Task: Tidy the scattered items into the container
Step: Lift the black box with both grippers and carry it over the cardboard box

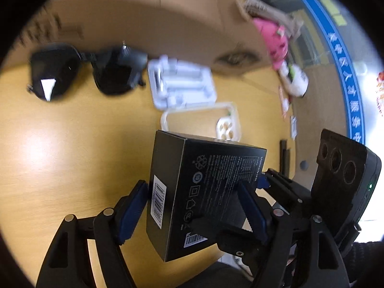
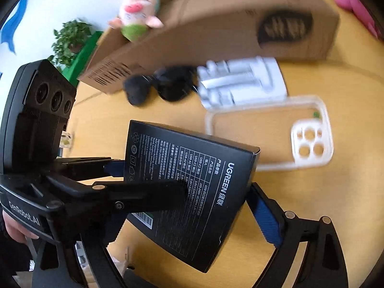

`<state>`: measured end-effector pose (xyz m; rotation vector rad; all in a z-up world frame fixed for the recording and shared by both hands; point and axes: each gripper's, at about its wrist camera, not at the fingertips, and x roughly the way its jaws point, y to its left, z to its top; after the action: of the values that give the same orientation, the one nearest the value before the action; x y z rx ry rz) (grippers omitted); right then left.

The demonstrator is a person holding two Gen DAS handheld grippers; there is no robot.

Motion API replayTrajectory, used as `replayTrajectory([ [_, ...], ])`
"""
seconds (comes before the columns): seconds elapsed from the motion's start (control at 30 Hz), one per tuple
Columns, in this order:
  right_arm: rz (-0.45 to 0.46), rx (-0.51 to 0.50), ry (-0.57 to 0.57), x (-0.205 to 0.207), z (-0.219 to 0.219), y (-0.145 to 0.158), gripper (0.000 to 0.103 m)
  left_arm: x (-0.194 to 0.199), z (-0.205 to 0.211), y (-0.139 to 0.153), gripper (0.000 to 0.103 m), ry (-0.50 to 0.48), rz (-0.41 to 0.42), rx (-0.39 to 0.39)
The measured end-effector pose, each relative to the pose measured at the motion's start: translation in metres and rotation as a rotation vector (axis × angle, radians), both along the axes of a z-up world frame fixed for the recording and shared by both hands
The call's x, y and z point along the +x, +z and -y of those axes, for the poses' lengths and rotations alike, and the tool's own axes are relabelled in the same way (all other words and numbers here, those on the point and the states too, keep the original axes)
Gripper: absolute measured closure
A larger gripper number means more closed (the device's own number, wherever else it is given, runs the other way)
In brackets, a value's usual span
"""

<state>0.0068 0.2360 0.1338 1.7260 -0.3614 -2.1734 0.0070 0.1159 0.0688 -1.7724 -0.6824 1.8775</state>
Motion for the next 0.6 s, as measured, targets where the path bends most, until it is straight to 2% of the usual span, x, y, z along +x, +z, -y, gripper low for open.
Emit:
replayTrajectory([
  [0.1, -0.059, 0.004, -0.005, -0.009, 0.007, 0.033, 0.008, -0.008, 0.009, 0.038, 0.027, 0.031, -0.068, -0.010],
  [0.3, -0.198, 0.016, -0.020, -0.038, 0.015, 0.119, 0.008, -0.031, 0.029, 0.125, 0.027, 0.104, -0.195, 0.005],
  [0.43, -0.290, 0.047, -0.011, -0.046, 0.024, 0.187, 0.008, -0.038, 0.041, 0.180, 0.026, 0.112, -0.289, 0.023],
  [0.6, -0.426, 0.098, 0.016, -0.053, 0.057, 0.274, 0.008, -0.036, 0.056, 0.260, 0.026, 0.130, -0.441, 0.054],
])
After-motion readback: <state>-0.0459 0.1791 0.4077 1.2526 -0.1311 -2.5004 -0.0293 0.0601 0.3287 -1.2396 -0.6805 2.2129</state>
